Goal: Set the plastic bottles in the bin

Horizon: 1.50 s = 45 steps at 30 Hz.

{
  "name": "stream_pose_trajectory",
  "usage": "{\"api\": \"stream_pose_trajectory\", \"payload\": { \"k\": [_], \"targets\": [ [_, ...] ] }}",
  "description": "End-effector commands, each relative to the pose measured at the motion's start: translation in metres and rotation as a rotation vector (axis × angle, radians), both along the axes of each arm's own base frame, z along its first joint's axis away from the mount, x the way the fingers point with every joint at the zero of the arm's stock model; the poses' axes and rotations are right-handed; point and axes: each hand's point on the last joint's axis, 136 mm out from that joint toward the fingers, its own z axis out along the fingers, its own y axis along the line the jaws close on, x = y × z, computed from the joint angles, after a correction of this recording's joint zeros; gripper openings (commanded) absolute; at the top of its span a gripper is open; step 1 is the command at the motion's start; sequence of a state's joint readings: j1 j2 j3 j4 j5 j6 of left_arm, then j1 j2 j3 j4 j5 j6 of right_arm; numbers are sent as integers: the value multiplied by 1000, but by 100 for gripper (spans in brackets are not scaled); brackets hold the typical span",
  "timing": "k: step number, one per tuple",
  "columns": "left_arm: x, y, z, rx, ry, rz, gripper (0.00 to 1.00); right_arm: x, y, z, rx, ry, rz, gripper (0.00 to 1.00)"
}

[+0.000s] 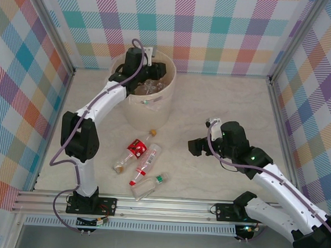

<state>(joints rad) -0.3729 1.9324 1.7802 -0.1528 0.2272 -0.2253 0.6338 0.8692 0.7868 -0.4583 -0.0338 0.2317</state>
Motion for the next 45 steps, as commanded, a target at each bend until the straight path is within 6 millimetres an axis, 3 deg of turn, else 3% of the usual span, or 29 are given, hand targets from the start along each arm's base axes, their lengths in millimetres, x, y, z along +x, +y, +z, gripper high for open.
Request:
{"api": "stream_pose_trajectory", "payload": {
  "k": [1,6,10,15,18,20,24,30,33,37,41,45],
  "targets": [
    [-2,-12,28,-38,-36,-43,50,0,-3,7,3,21,-20,99],
    [-11,5,72,40,-116,-21,75,-11,2,-10,11,114,-1,97],
    [-31,32,108,125,-163,11,98,-10,10,-23,6,155,10,96],
    [-81,88,156,238,-220,109,100,6,16,-17,18,109,-10,96],
    [-127,121,163,313,-171,178,100,20,11,-11,13,80,-62,96],
    [-160,138,152,334,-105,208,100,32,1,-9,21,84,-121,96],
    [-222,169,106,309,47,299,100,53,-24,-1,92,111,-219,96],
    [-293,200,35,243,251,419,100,66,-59,7,100,133,-319,96],
    [-309,195,0,149,360,434,98,71,-69,5,121,138,-352,96],
    [-317,185,-36,52,463,440,98,74,-70,1,152,146,-365,96],
    [-322,194,-56,97,487,473,96,72,-72,-5,146,155,-364,96],
    [-323,196,-92,164,550,467,91,69,-77,-9,141,155,-373,96]
  ]
}}
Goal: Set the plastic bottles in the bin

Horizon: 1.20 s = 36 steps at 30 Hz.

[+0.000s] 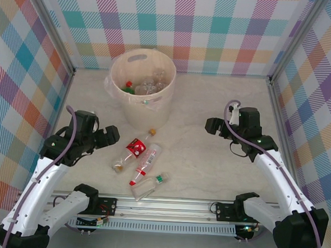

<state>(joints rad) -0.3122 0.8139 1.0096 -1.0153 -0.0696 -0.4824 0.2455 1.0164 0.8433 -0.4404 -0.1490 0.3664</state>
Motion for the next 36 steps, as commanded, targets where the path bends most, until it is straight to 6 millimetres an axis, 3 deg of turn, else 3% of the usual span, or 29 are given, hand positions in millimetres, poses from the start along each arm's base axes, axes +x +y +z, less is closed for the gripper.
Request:
{"api": "stream_pose_trajectory", "payload": {
  "k": [1,7,16,20,27,36],
  "targets": [
    [0,-1,-26,1,48,5,90,-3,-2,2,24,-11,1,96],
    [4,-18,-65,-5,103,-97,84,-3,-4,-1,32,0,-7,96],
    [20,-57,-105,-47,163,-241,90,-1,-3,-8,50,24,-19,96],
    [17,-70,-120,-19,211,-306,92,-3,-5,-10,40,28,-24,96],
    [13,-72,-154,-4,265,-290,92,-4,-7,-14,39,42,-32,97],
    [24,-77,-174,22,278,-293,87,-4,-6,-17,46,56,-34,96]
  ]
}}
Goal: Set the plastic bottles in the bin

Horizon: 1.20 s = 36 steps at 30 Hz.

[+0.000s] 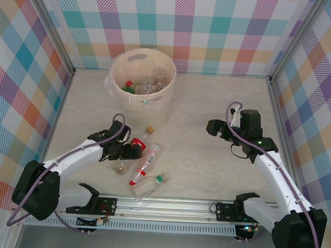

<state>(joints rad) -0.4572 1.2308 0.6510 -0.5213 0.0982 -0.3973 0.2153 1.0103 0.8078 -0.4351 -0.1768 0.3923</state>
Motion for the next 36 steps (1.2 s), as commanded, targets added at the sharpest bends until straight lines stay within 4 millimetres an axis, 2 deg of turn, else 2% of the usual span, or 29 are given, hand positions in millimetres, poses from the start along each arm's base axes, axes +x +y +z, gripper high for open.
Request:
{"api": "stream_pose_trajectory", "payload": {
  "k": [1,7,13,16,22,26,31,36],
  "targets": [
    [9,-2,-8,14,-18,6,85,-1,-1,-5,16,16,-11,97],
    [8,3,-4,60,-10,-11,70,-2,-3,-5,3,17,-17,97],
    [4,7,19,73,-37,-26,65,-2,-3,-2,4,14,-18,97],
    [1,10,41,72,-67,-37,64,-3,-4,4,5,5,-19,97],
    [-6,18,99,70,-171,-64,62,-5,-2,20,17,-15,-11,97],
    [-10,36,133,110,-266,-23,61,-6,0,39,34,-45,-4,97],
    [-13,58,164,142,-360,72,57,-8,0,63,49,-94,-1,97],
    [-14,77,192,158,-486,151,55,-10,-5,75,27,-121,-15,96]
  ]
}}
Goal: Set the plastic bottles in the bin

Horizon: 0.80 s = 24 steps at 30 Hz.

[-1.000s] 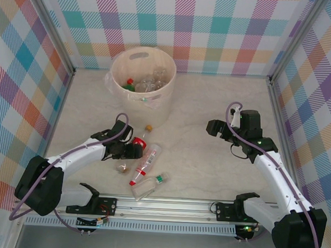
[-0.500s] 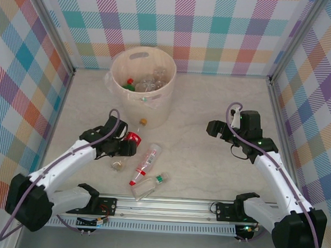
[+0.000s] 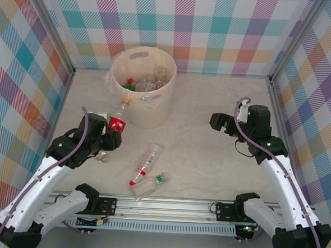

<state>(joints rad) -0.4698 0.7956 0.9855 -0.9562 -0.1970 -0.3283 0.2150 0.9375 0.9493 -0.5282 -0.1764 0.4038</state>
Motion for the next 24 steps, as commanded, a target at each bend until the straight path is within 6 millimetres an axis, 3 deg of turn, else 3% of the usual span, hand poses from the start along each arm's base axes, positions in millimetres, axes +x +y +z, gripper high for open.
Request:
{"api": "stream_pose_trajectory", "payload": {
  "k": [1,7,11,13,17,20,24],
  "targets": [
    [-1,18,25,23,-95,73,54,-4,-4,12,-3,-12,-7,96],
    [3,18,85,-29,-313,44,53,-8,9,38,56,-48,53,96],
    [-6,35,114,15,-375,76,53,-12,13,57,61,-80,90,95],
    [-1,28,129,-9,-429,54,52,-10,21,67,88,-95,124,94],
    [33,-22,151,-121,-502,-107,51,-3,55,90,15,-154,216,92],
    [59,-62,167,-184,-546,-245,50,1,98,127,21,-236,329,92],
    [75,-106,185,-226,-605,-442,47,3,156,181,183,-341,485,92]
  ]
}}
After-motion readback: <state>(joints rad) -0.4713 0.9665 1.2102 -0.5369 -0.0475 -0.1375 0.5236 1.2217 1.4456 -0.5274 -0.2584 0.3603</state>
